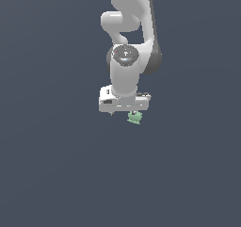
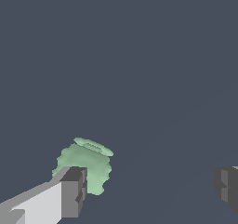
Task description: Pick up the object and move it to a goal position.
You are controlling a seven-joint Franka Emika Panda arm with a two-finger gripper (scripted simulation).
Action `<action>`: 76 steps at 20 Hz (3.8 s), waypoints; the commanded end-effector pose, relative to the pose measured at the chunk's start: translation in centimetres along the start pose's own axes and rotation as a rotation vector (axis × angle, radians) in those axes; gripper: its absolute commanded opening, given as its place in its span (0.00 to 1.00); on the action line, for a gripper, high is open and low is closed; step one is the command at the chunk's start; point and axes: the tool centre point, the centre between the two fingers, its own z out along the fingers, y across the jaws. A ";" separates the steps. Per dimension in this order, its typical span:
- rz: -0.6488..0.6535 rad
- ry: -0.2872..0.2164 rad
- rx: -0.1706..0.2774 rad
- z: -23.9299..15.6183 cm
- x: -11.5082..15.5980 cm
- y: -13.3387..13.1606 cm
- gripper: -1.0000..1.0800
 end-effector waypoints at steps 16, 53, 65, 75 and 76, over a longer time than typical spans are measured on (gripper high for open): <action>0.049 -0.013 0.003 0.6 -0.1 3.3 0.96; -0.930 0.037 -0.024 4.9 -3.7 -4.9 0.96; -1.158 0.052 -0.032 5.7 -4.7 -6.9 0.96; -1.175 0.053 -0.033 6.3 -4.8 -7.1 0.96; -1.175 0.053 -0.033 6.6 -4.8 -7.1 0.96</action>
